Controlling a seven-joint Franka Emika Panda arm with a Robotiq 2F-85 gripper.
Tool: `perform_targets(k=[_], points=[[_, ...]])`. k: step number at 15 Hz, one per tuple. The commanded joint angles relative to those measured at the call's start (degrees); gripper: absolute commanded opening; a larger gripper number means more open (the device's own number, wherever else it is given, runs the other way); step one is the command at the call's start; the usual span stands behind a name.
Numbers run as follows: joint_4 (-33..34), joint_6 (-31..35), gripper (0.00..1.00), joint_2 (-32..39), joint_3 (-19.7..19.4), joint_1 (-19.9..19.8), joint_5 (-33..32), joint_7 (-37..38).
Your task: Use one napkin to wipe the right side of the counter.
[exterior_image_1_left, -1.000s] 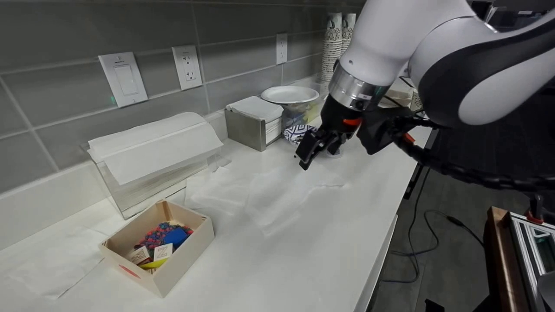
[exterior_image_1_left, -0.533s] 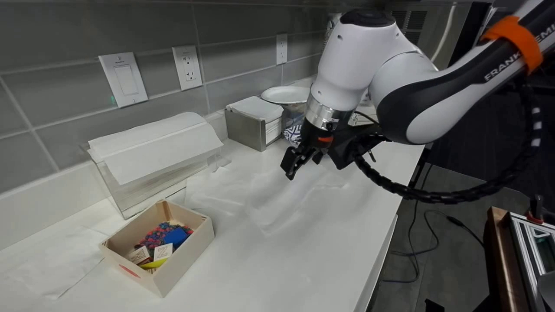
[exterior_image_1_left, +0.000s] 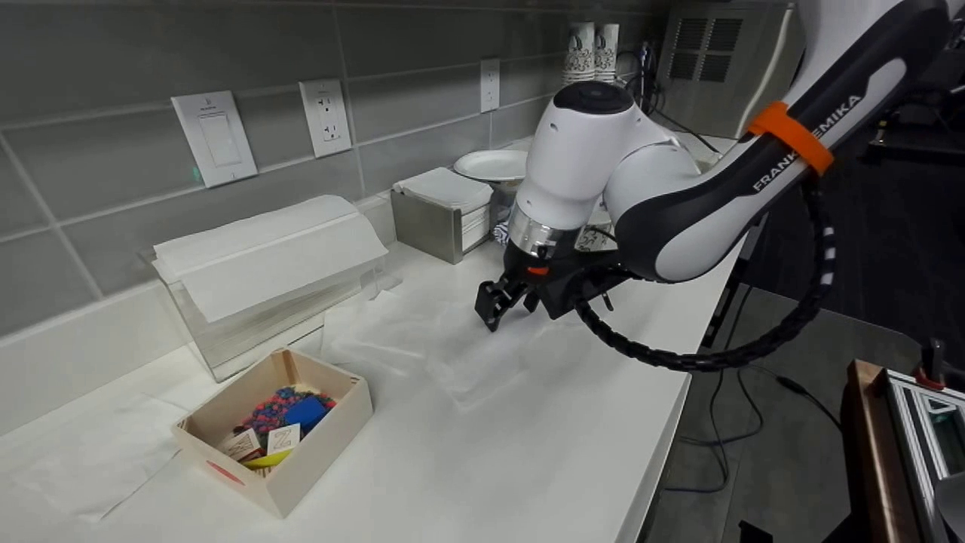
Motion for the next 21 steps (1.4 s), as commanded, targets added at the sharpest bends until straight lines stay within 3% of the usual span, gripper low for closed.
perform_targets(k=[1,5,6,8,10,15,19,21], points=[[1.42,0.42,0.49,2.71,-1.31,1.04,-2.43,1.02],[0.56,-3.12,0.2,0.03,-1.03,1.06,-3.1,-0.85],[-0.27,-4.26,0.12,-1.94,-7.46,7.52,0.55,-3.48],[-1.47,-10.28,0.0,-4.62,-9.98,10.23,0.43,-2.81],[-2.81,-17.03,0.0,-7.35,-11.46,12.28,0.49,-2.32],[-7.74,-33.37,0.0,-15.57,-10.39,11.82,8.51,-11.01],[-11.1,-40.21,0.0,-22.25,-11.55,9.48,9.64,-12.32],[-12.7,-40.14,0.0,-24.97,-12.57,7.76,9.58,-14.48]])
